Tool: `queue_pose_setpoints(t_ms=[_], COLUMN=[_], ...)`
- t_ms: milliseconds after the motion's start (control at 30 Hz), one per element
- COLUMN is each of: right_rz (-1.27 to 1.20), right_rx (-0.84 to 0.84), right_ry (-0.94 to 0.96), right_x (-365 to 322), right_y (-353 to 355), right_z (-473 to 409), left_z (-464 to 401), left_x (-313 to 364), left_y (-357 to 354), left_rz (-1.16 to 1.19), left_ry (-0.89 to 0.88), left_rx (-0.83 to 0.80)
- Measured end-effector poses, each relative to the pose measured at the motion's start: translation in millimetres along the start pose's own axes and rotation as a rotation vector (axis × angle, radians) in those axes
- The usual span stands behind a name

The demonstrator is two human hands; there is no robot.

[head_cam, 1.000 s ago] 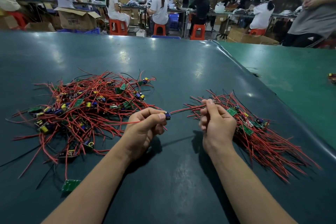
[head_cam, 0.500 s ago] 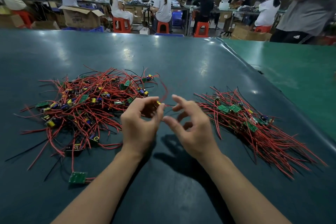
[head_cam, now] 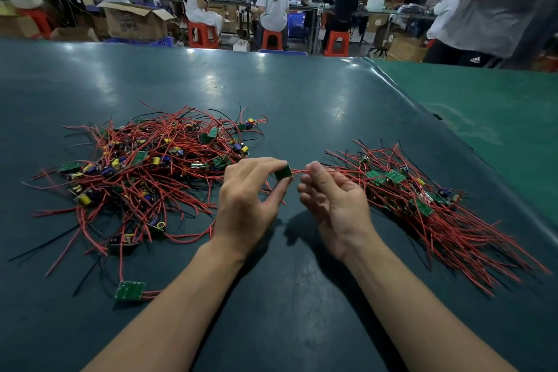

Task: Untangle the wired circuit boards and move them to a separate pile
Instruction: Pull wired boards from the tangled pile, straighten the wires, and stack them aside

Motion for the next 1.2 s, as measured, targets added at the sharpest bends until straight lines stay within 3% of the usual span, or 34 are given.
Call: queue_pose_setpoints(t_ms=[167, 333, 467, 600, 900, 1033, 1100, 1200], right_rz=[-0.035, 0.238, 0.309, 0.280, 0.151, 0.058, 0.167, 0.529], right_rx=[0.037, 0.056, 0.120, 0.280, 0.456, 0.502, 0.416, 0.001], right_ry=[-0.124, -0.054, 0.039, 0.194, 0.355, 0.468, 0.402, 0.205], right_x=[16, 6, -4, -34, -60, -74, -70, -35], right_y=[3, 7, 11, 28, 50, 60, 51, 5], right_z=[0, 1, 2, 1, 8, 17, 15, 9], left_z=[1, 1, 0, 1, 1, 4, 5, 3], left_x=[4, 8, 14, 7, 17, -4, -10, -2], left_y=[-4, -5, -9, -6, -2, 12, 22, 21], left_rz=[-0.034, -0.042, -0.065, -0.096, -0.186, -0.048, 0.012, 0.078], left_ry=[-0.095, -0.163, -0.179, -0.094, -0.147, 0.015, 0.071, 0.005], left_rx=[-0.031, -0.058, -0.091, -0.054, -0.012, 0.105, 0.188, 0.182])
Point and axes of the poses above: each hand's wrist, its own z-axis away from the middle knuckle, its own y-axis out of the back of the hand, x = y × z, the point moved 8 cm from there along -z, towards the middle knuckle, and after that the axes turned 11 degrees about -x, right-handed, at the moved point
